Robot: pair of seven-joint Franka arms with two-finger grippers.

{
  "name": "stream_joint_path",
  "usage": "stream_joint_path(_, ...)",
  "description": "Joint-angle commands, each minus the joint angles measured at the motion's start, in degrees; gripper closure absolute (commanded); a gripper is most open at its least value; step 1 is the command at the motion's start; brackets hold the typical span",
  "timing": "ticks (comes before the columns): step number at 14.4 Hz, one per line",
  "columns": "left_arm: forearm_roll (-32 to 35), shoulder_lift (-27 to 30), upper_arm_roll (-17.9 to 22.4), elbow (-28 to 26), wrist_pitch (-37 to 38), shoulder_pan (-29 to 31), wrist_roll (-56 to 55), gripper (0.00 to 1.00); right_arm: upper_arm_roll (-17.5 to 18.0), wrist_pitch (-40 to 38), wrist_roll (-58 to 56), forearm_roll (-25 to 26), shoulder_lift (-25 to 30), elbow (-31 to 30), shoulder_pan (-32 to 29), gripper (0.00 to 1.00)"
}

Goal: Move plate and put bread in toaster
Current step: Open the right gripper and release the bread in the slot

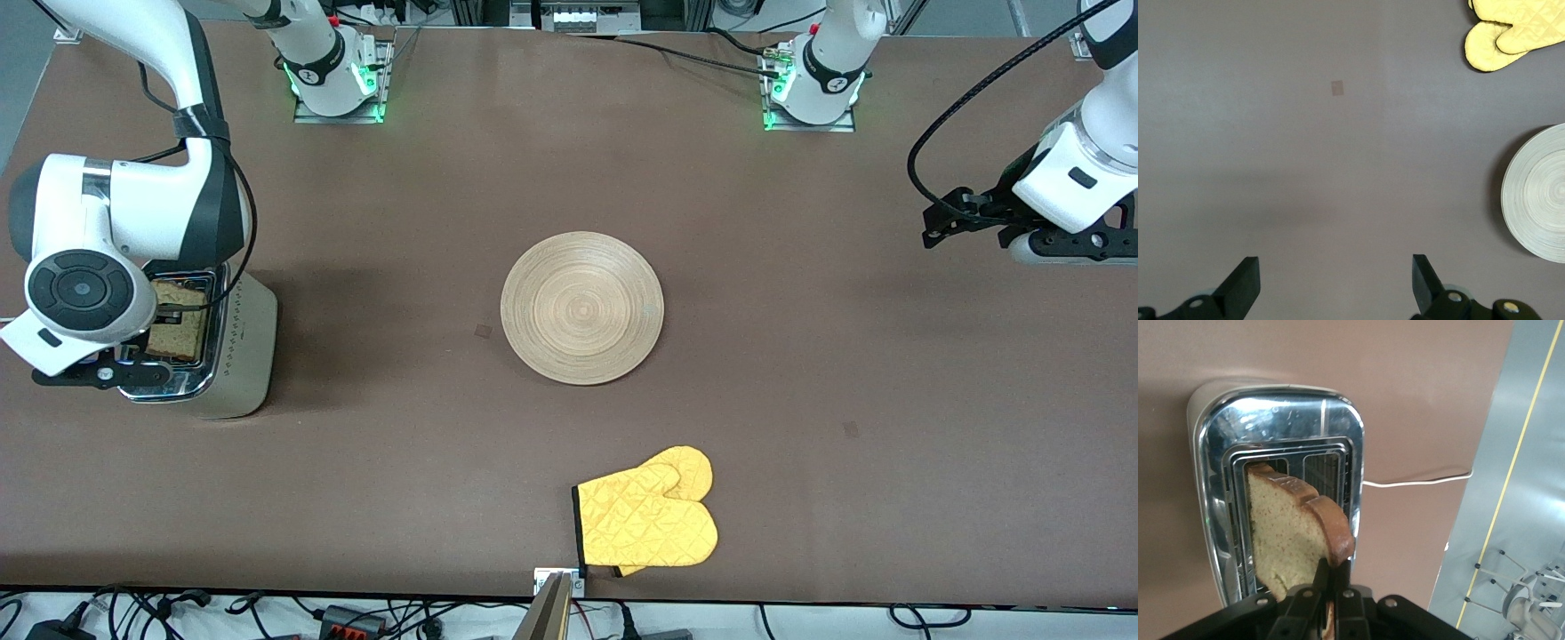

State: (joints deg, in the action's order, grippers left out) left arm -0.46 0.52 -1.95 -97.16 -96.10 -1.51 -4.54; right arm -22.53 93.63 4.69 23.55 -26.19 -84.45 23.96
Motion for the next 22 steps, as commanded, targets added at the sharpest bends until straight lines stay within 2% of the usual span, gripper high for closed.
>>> stream_joint_path(1,-0.2,-0.2,-0.1,1.1,0.7,0.0,-0.4,0.0,0.2,0.4,1.1,-1.3,0.3,-1.4,-0.3,1.0)
stream_joint_path(2,-0.2,-0.2,-0.1,1.1,1.0,0.0,-0.4,0.0,0.2,0.5,1.0,-2.2,0.2,-1.6,-0.4,0.96)
stream_joint_path(4,-0.2,-0.2,-0.1,1.1,1.0,0.1,-0.4,0.0,0.2,1.7,0.7,-2.6,0.5,-1.8,-0.9,0.0)
stream_joint_path(11,0.4,0.1,-0.2,1.2,1.9,0.2,-0.5,0.0,0.2,0.1,0.9,-12.5,6.7,-1.2,-0.1,0.0)
stream_joint_path(15,0.3,0.7,-1.1,1.2,5.3,0.1,-0.6,0.0,-0.5,0.0,-0.2,-22.0,9.7,-0.5,0.0,0.0)
stream_joint_path(17,0.3,0.7,-1.1,1.2,6.0,0.2,-0.7,0.0,-0.5,-1.0,-0.4,-23.7,9.8,2.7,-0.3,0.0)
stream_joint_path(19,0.3,1.1,-1.0,1.3,6.4,0.3,-0.5,0.0,-0.6,-3.3,-0.2,-28.4,11.1,3.0,-0.7,0.0)
stream_joint_path(22,1.2,1.2,-3.5,1.3,6.4,0.2,-0.6,0.0,-0.6,-3.7,-0.6,-29.4,11.7,3.0,-1.0,0.0)
